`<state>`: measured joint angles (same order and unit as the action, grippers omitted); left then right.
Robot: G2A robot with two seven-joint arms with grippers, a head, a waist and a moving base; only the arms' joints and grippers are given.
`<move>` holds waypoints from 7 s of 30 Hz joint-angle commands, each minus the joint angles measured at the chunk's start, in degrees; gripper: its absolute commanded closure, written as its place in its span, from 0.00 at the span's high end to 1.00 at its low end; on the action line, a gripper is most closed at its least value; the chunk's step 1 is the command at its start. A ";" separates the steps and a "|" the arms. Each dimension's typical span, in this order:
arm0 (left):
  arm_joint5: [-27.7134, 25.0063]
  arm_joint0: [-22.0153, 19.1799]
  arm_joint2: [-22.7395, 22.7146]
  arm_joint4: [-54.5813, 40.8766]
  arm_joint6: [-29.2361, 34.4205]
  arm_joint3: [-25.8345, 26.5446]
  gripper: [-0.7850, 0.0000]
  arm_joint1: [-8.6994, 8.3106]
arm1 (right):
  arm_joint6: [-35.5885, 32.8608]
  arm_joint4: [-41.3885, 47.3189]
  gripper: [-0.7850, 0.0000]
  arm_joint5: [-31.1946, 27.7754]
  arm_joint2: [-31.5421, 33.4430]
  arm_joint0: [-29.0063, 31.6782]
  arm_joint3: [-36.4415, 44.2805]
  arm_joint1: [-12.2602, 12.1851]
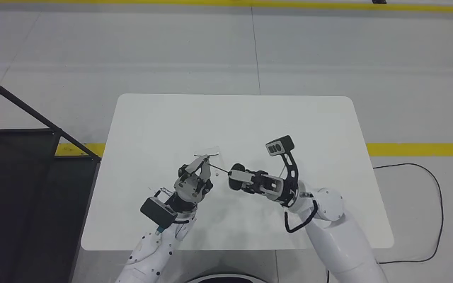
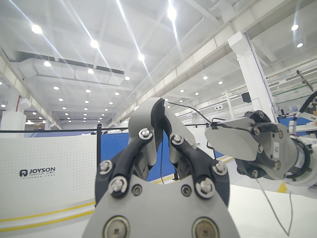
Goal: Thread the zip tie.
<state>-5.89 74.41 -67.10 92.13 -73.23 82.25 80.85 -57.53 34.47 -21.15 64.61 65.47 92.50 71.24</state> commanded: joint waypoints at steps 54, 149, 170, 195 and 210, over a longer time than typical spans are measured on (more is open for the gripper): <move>0.00 0.00 0.00 0.00 0.00 0.00 0.00 0.00 | 4.33 -4.21 0.00 3.55 -1.43 -1.37 1.06 0.14; 11.17 -0.63 1.47 5.08 -1.70 -0.84 0.00 0.07 | 5.00 -11.20 0.00 -3.95 7.07 8.03 8.84 -2.51; 11.17 -0.63 1.47 5.08 -1.70 -0.84 0.00 0.07 | 4.92 -12.48 0.00 -5.15 6.90 9.14 9.97 -2.72; 11.17 -0.63 1.47 5.08 -1.70 -0.84 0.00 0.07 | 6.55 -14.63 0.00 -2.54 4.15 5.54 10.69 -2.86; 11.17 -0.63 1.47 5.08 -1.70 -0.84 0.00 0.07 | 6.45 -13.88 0.00 -3.45 4.62 6.47 11.20 -3.28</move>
<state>5.28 73.77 -65.63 97.21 -74.94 81.41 80.92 -51.11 20.53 -24.75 69.27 72.03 103.76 67.97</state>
